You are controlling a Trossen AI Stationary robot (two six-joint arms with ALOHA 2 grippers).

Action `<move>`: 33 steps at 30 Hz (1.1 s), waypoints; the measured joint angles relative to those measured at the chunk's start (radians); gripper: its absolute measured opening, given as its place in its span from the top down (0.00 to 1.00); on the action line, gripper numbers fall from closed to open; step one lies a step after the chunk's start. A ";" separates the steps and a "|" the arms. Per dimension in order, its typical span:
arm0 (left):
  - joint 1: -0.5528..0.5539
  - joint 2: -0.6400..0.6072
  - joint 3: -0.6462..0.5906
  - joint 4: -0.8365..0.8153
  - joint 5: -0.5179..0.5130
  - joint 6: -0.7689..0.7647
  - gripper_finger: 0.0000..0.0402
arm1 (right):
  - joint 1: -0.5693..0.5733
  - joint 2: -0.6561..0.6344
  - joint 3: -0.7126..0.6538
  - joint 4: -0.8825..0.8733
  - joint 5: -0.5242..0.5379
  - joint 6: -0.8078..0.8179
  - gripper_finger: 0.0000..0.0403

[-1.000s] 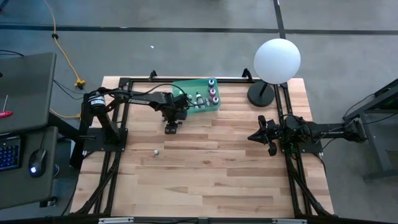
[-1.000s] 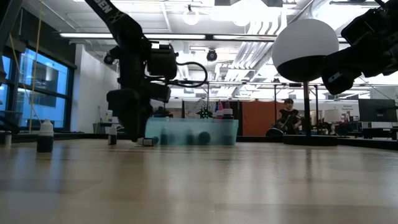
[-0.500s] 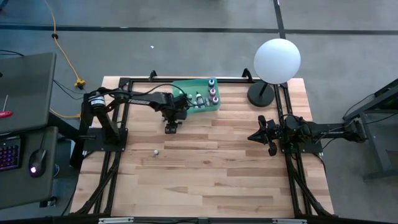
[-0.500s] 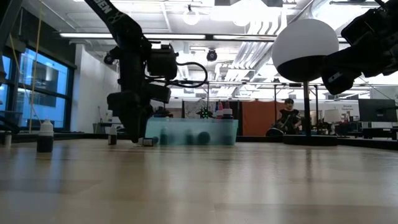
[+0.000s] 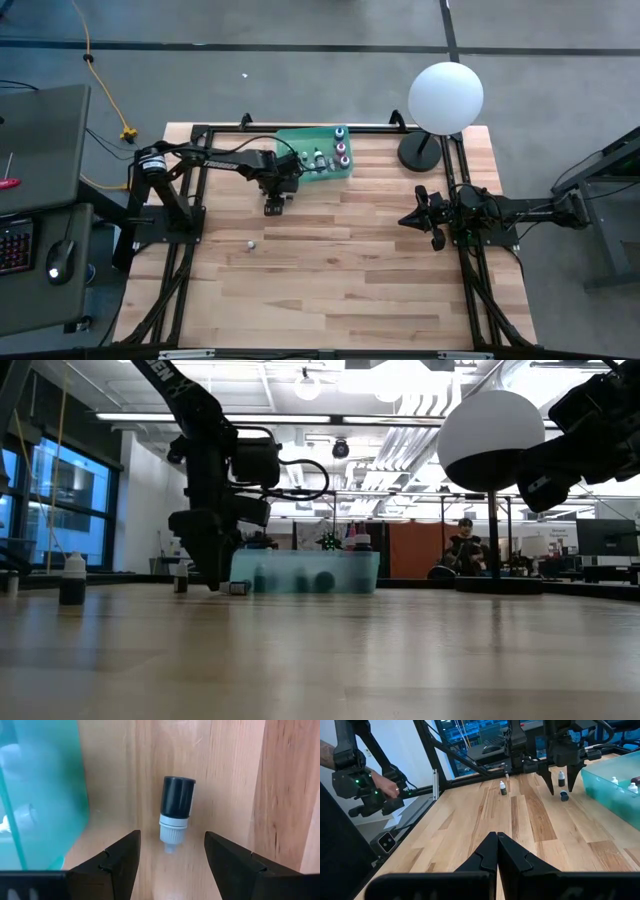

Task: Pick & Place food coloring
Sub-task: Put the small purple food coloring into the bin

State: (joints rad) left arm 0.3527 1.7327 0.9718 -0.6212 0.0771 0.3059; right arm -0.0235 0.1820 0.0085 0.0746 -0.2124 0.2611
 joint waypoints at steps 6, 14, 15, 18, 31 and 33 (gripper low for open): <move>0.000 0.002 -0.001 0.000 -0.006 0.000 0.46 | 0.000 0.000 0.000 0.000 0.000 0.000 1.00; 0.000 0.002 -0.001 0.002 -0.012 0.002 0.58 | 0.000 0.000 0.000 0.000 0.000 0.000 1.00; 0.000 0.003 -0.001 0.002 -0.012 0.002 0.60 | 0.000 0.000 0.000 0.000 0.000 0.000 1.00; 0.001 0.003 -0.001 0.002 -0.007 0.002 0.67 | 0.000 0.000 0.000 0.000 0.000 0.000 1.00; 0.001 0.003 -0.004 -0.020 0.017 -0.007 0.86 | 0.000 0.000 0.000 0.000 0.000 0.000 1.00; 0.001 -0.006 -0.003 -0.021 0.019 -0.008 0.89 | 0.000 0.000 0.000 0.000 0.000 0.000 1.00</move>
State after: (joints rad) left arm 0.3538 1.7266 0.9684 -0.6419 0.0960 0.2979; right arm -0.0235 0.1818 0.0082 0.0746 -0.2125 0.2611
